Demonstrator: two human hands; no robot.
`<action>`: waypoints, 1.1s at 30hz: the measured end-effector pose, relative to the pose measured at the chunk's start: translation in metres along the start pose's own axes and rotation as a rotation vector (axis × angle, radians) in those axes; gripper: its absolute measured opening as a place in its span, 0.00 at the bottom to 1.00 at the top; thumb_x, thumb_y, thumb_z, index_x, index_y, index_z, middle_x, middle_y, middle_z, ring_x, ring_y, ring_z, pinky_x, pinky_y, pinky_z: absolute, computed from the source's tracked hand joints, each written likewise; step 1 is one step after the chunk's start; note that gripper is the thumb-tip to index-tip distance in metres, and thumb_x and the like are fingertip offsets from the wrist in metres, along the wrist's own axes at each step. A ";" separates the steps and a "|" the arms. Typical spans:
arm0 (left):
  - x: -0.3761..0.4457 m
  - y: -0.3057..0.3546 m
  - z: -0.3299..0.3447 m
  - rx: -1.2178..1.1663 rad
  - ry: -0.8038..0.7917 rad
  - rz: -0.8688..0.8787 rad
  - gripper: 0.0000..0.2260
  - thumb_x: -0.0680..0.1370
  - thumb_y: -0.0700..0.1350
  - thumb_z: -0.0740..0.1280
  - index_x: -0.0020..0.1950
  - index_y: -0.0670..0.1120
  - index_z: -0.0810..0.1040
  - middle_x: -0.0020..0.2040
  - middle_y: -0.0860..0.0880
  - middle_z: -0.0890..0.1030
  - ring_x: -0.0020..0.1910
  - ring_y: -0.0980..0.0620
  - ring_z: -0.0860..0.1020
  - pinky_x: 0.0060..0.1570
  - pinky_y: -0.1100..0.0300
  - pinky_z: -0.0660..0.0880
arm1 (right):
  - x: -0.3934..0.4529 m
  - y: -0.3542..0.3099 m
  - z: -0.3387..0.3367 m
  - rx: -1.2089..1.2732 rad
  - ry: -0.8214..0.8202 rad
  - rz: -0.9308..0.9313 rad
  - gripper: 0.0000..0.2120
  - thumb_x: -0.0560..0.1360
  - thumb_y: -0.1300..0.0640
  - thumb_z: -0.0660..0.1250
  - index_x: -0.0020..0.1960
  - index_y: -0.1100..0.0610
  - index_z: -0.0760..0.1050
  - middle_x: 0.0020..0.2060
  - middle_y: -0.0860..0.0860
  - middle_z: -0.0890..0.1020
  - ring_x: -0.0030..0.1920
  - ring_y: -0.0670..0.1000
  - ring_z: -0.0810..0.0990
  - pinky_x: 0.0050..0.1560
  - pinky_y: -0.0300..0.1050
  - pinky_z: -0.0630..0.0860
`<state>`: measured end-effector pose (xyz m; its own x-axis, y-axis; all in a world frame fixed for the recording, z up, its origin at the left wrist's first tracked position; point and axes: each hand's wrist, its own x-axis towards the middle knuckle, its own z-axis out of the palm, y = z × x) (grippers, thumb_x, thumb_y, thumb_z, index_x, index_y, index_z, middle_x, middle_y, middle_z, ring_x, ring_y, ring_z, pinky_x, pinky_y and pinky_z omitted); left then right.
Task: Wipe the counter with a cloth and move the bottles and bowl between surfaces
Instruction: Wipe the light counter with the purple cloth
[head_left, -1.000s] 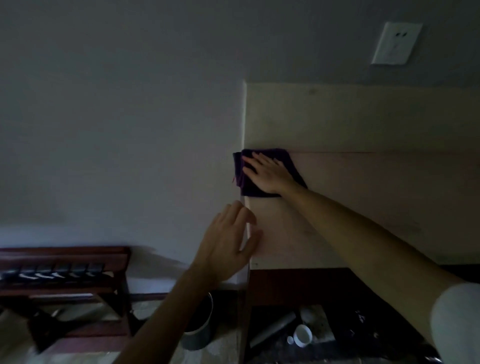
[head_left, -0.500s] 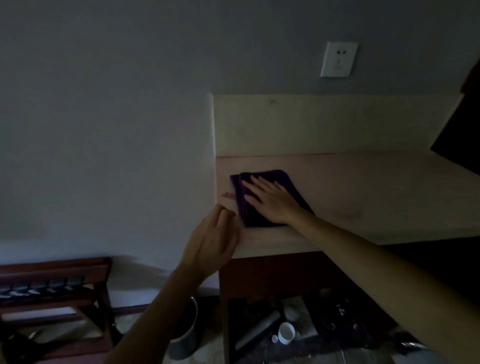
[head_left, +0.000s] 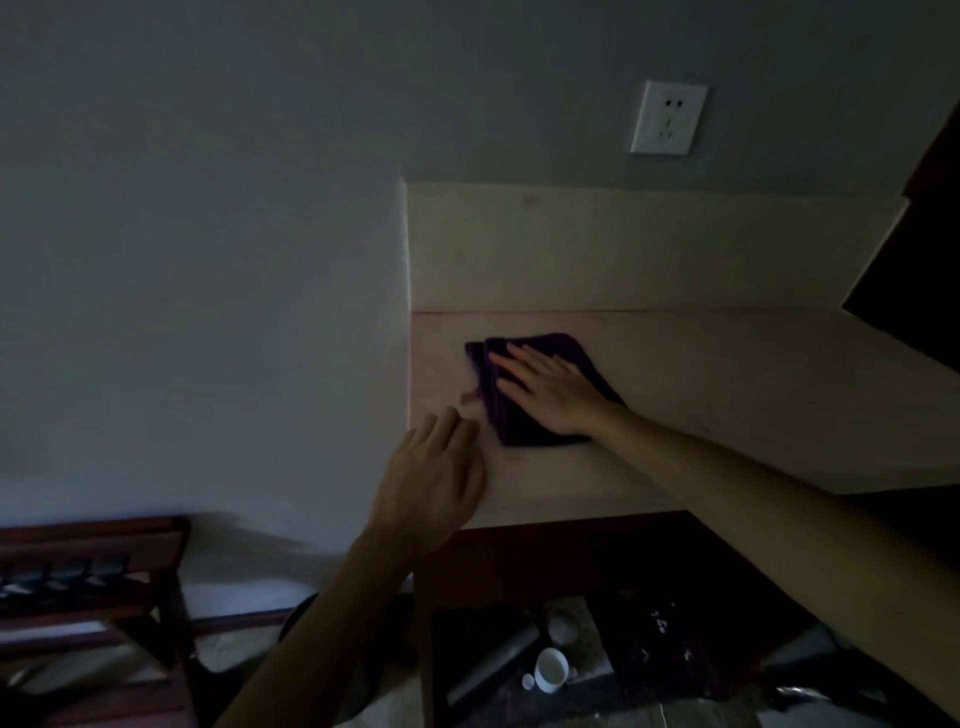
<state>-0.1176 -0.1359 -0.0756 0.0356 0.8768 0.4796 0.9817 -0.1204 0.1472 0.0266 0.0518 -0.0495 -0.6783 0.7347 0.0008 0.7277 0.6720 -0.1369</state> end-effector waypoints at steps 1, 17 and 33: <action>0.000 -0.001 0.000 0.006 -0.001 -0.004 0.17 0.80 0.51 0.56 0.59 0.43 0.77 0.52 0.45 0.76 0.47 0.45 0.75 0.46 0.51 0.74 | 0.021 0.003 -0.001 -0.004 -0.005 0.014 0.27 0.80 0.36 0.40 0.78 0.39 0.47 0.79 0.45 0.48 0.79 0.47 0.47 0.77 0.53 0.45; -0.003 0.006 -0.005 -0.009 -0.007 -0.099 0.17 0.80 0.51 0.59 0.62 0.42 0.74 0.55 0.46 0.75 0.50 0.45 0.76 0.50 0.52 0.75 | 0.012 0.011 -0.001 -0.022 -0.029 -0.175 0.28 0.80 0.37 0.40 0.78 0.41 0.44 0.79 0.46 0.46 0.79 0.47 0.44 0.78 0.54 0.43; -0.003 0.010 -0.001 -0.153 0.099 -0.151 0.26 0.80 0.62 0.58 0.66 0.43 0.71 0.62 0.48 0.72 0.58 0.50 0.75 0.60 0.56 0.74 | 0.072 -0.019 0.001 0.003 -0.033 -0.195 0.28 0.80 0.36 0.40 0.78 0.41 0.46 0.80 0.46 0.46 0.79 0.48 0.45 0.77 0.55 0.43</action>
<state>-0.1082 -0.1407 -0.0744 -0.1357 0.8412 0.5235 0.9344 -0.0669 0.3498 -0.0358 0.0922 -0.0476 -0.8094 0.5873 -0.0051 0.5820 0.8009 -0.1406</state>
